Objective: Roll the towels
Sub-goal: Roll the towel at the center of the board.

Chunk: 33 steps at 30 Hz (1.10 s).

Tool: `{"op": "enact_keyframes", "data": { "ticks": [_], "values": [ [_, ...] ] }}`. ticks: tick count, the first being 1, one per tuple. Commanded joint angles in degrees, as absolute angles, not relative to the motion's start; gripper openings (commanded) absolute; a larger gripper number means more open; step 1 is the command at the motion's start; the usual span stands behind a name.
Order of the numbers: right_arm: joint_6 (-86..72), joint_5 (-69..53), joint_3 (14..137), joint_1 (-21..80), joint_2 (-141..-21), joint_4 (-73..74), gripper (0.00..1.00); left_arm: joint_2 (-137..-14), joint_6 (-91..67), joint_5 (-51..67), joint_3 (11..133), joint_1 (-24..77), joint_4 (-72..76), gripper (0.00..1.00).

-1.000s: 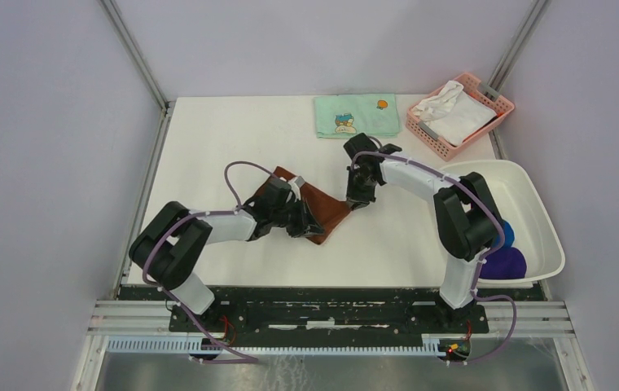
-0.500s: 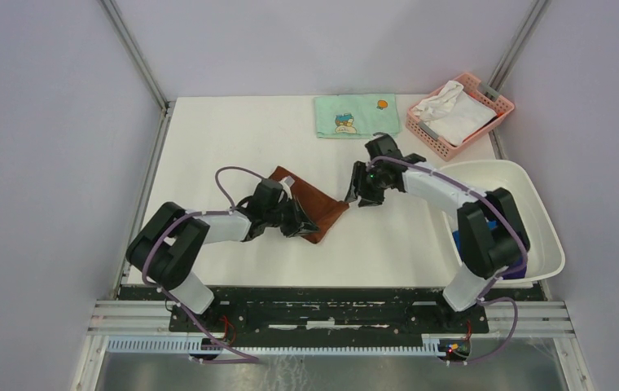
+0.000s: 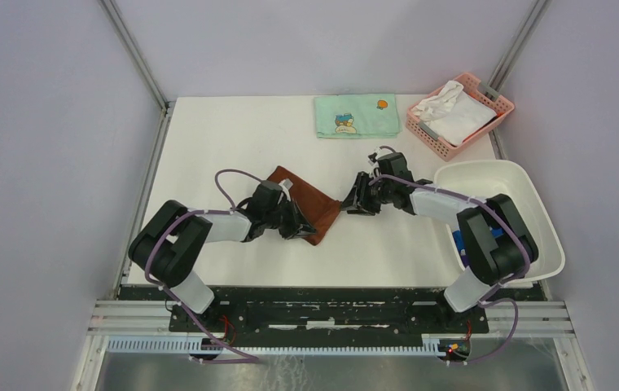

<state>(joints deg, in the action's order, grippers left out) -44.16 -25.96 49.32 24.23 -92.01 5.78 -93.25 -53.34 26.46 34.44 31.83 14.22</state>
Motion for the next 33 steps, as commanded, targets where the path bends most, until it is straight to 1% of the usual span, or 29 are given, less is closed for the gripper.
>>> {"op": "enact_keyframes", "data": {
  "ticks": [1,3,9,16,23,33],
  "values": [
    [-48.3,-30.5,47.5,25.0,-94.9,-6.7,0.47,-93.5,-53.5,24.6,36.2,31.5,12.6,0.03],
    [-49.0,-30.3,47.4,25.0,-96.2,-8.3,0.49,-93.3,-53.2,24.2,36.4,31.5,11.9,0.03],
    [-52.8,-32.5,47.1,25.0,-100.0,-14.7,0.52,-93.0,-51.8,23.1,37.2,31.5,9.6,0.03],
    [-53.6,-33.3,45.8,25.0,-100.5,-17.0,0.57,-93.0,-50.6,22.2,38.2,31.5,7.9,0.03],
    [-56.6,-34.4,44.2,25.0,-102.5,-23.6,0.59,-93.2,-50.3,22.1,38.6,31.5,7.3,0.03],
    [-56.7,-30.6,43.5,25.1,-105.7,-23.8,0.57,-92.9,-50.0,21.7,38.6,31.6,6.7,0.03]
  ]
}}
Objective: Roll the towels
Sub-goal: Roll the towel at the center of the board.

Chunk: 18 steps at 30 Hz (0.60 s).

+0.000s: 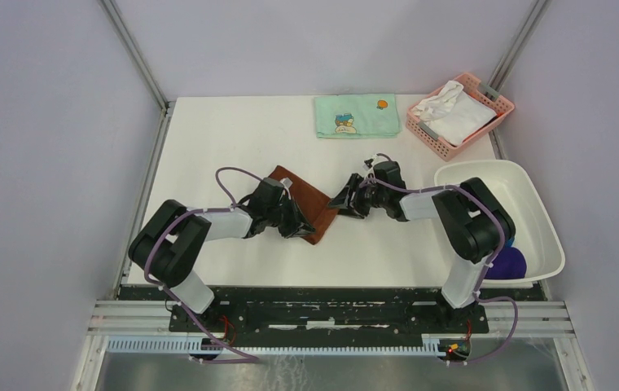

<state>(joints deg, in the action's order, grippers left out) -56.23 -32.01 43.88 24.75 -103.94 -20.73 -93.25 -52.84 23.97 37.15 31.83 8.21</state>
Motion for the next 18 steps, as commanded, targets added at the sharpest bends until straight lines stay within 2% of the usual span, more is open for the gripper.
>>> {"op": "enact_keyframes", "data": {
  "ticks": [1,6,11,15,18],
  "values": [
    [-56.6,-30.2,43.7,25.1,-106.4,-23.2,0.57,-92.9,-49.8,21.6,38.6,31.6,6.4,0.03],
    [-54.9,-26.6,44.3,25.2,-107.2,-15.7,0.52,-92.7,-49.2,20.7,38.4,31.6,5.2,0.04],
    [-51.3,-20.3,47.0,25.8,-104.9,-1.1,0.41,-91.2,-47.6,18.1,38.3,31.5,1.7,0.09],
    [-49.2,-14.5,49.8,27.3,-102.9,7.5,0.33,-88.9,-45.9,15.2,38.7,31.7,-1.6,0.16],
    [-48.8,-10.6,53.4,28.8,-102.9,14.3,0.28,-85.6,-44.0,11.4,39.8,33.3,-5.0,0.26]
  ]
}}
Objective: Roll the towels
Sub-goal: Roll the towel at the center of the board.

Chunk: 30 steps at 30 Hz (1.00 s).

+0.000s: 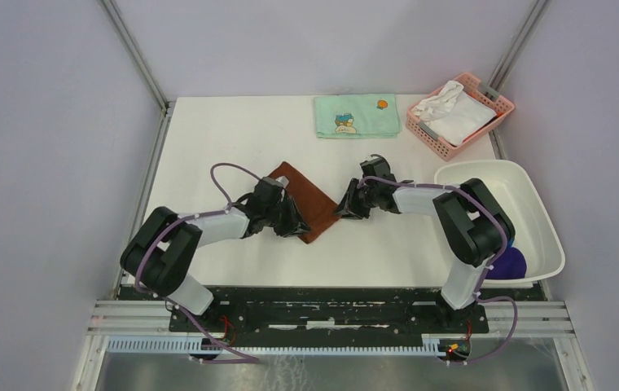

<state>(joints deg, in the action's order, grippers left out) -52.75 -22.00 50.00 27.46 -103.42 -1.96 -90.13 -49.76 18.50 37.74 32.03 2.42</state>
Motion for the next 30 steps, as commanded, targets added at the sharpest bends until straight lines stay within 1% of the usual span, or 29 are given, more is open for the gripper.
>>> {"op": "enact_keyframes", "data": {
  "ticks": [1,3,5,10,12,15,20,23,30],
  "values": [
    [-48.9,-9.9,54.6,29.3,-103.0,16.2,0.26,-84.3,-43.4,9.6,40.3,34.1,-6.1,0.29],
    [-49.4,-9.3,56.4,30.2,-103.3,18.6,0.24,-81.5,-41.6,5.0,41.4,36.9,-8.6,0.37],
    [-50.3,-9.1,57.3,30.4,-103.5,19.8,0.22,-78.4,-39.7,-2.9,42.6,40.7,-10.8,0.44],
    [-51.1,-10.6,60.0,30.4,-104.4,22.6,0.23,-75.8,-33.3,-22.9,46.6,54.3,-13.1,0.54],
    [-51.4,-11.5,60.6,30.4,-104.8,23.3,0.23,-76.8,-30.4,-27.7,47.9,59.1,-12.3,0.59],
    [-51.5,-12.3,61.2,30.3,-105.3,24.1,0.23,-80.2,-24.7,-33.4,49.5,65.2,-10.5,0.61],
    [-51.4,-13.4,61.6,29.8,-104.9,25.4,0.23,-89.3,-16.1,-42.1,53.9,72.1,-9.5,0.61],
    [-51.3,-13.9,61.6,29.2,-104.4,25.7,0.24,-93.8,-12.6,-46.6,55.6,73.6,-9.3,0.61],
    [-50.9,-15.5,61.5,28.1,-103.5,25.4,0.24,-101.3,-7.8,-50.1,56.9,73.9,-8.0,0.61]
  ]
}}
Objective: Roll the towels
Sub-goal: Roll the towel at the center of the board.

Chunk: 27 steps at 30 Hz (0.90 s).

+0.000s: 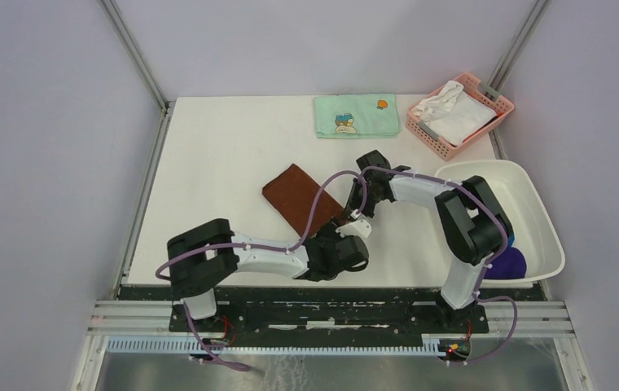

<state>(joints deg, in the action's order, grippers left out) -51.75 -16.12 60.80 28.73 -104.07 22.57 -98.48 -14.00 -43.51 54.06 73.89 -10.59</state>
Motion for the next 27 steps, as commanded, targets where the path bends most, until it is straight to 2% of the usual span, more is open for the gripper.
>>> {"op": "enact_keyframes", "data": {
  "ticks": [1,16,22,27],
  "values": [
    [-50.9,-15.8,61.5,27.9,-103.5,25.3,0.24,-102.4,-6.9,-50.6,57.2,73.9,-8.1,0.61],
    [-51.0,-17.9,61.5,26.7,-102.5,24.1,0.24,-114.4,-4.7,-50.0,60.8,73.9,-14.4,0.56],
    [-51.0,-19.1,61.7,26.2,-101.6,23.0,0.24,-116.7,-6.1,-48.9,61.7,73.7,-17.5,0.44],
    [-50.6,-20.8,61.8,25.7,-101.2,22.0,0.26,-116.7,-7.2,-46.3,61.9,73.3,-18.8,0.24]
  ]
}}
